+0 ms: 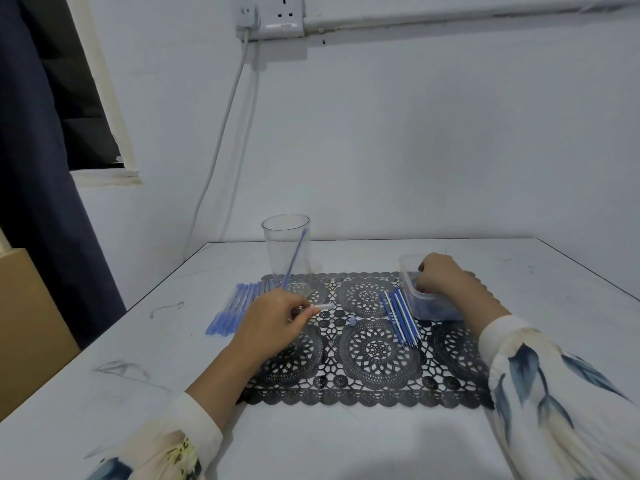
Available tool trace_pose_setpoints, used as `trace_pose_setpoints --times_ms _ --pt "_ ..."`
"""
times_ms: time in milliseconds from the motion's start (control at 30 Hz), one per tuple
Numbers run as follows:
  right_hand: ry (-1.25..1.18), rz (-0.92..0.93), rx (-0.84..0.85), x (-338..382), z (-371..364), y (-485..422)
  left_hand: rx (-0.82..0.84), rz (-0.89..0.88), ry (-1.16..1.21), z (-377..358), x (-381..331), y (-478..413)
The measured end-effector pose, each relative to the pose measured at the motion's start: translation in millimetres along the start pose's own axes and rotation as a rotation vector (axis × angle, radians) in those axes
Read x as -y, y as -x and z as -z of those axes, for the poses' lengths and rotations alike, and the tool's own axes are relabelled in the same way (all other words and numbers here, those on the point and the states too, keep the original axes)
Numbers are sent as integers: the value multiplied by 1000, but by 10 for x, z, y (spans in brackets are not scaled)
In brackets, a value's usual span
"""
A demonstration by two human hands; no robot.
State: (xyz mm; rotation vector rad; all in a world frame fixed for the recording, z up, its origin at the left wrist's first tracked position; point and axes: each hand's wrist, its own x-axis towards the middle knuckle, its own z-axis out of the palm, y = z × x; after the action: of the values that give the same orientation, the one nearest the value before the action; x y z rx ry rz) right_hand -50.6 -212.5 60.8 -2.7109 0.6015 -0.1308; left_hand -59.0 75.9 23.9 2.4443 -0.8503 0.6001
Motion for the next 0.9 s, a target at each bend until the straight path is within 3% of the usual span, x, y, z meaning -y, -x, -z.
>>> trace_pose_setpoints --times_ms 567,900 --pt "-305 56 -168 54 201 28 -9 11 29 -18 32 -3" --pt "-238 354 -319 333 198 293 -6 50 43 5 38 6"
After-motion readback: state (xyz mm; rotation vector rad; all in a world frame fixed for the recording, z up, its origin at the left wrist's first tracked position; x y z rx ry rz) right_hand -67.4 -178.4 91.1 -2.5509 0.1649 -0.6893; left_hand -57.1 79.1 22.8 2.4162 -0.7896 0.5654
